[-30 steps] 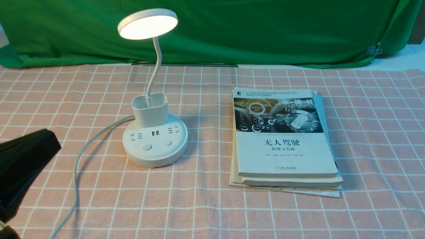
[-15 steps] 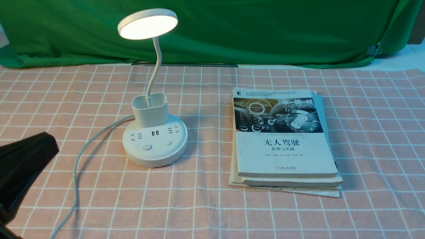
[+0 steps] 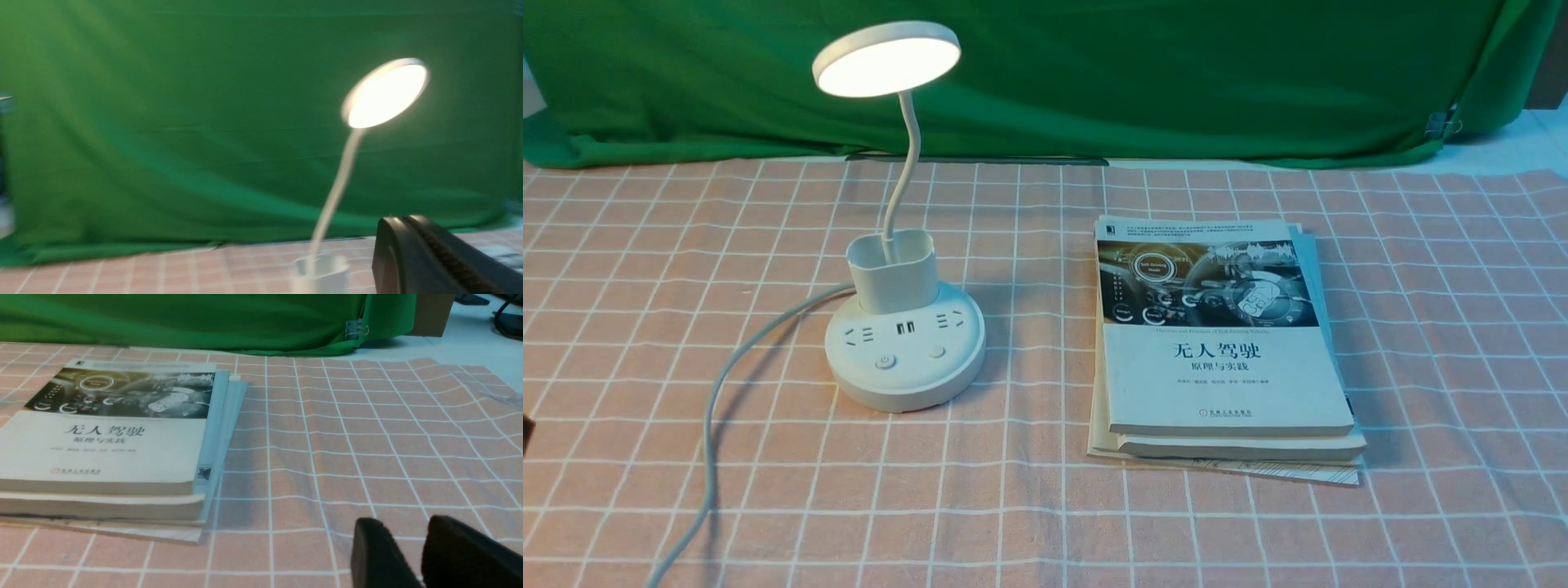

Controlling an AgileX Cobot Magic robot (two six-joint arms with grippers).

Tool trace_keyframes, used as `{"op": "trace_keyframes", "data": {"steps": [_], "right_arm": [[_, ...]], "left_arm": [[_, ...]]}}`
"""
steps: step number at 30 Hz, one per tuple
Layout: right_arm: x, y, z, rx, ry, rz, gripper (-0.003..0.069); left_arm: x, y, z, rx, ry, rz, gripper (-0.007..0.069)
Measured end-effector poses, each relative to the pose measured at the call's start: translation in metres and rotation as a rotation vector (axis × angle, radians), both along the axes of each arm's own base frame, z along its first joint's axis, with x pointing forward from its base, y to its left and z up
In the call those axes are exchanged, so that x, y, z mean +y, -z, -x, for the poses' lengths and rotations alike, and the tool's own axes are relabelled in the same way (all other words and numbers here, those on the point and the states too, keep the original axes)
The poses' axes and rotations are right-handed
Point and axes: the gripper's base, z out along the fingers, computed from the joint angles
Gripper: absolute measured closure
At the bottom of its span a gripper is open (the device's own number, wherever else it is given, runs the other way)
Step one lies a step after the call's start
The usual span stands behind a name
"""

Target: Turn on the table lamp on the pink coffee tablecloth with your hand.

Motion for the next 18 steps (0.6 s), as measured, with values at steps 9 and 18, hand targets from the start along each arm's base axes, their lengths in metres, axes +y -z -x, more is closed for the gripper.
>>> {"op": "trace_keyframes", "data": {"steps": [9,18], "right_arm": [[0.000,0.000,0.000,0.002,0.000,0.000,0.0418],[0.000,0.000,0.000,0.002,0.000,0.000,0.0418]], "left_arm": [[0.006,0.026,-0.004,0.262,-0.106,0.039,0.0622],[0.006,0.041,-0.003,0.407,-0.116,-0.075,0.0623]]}}
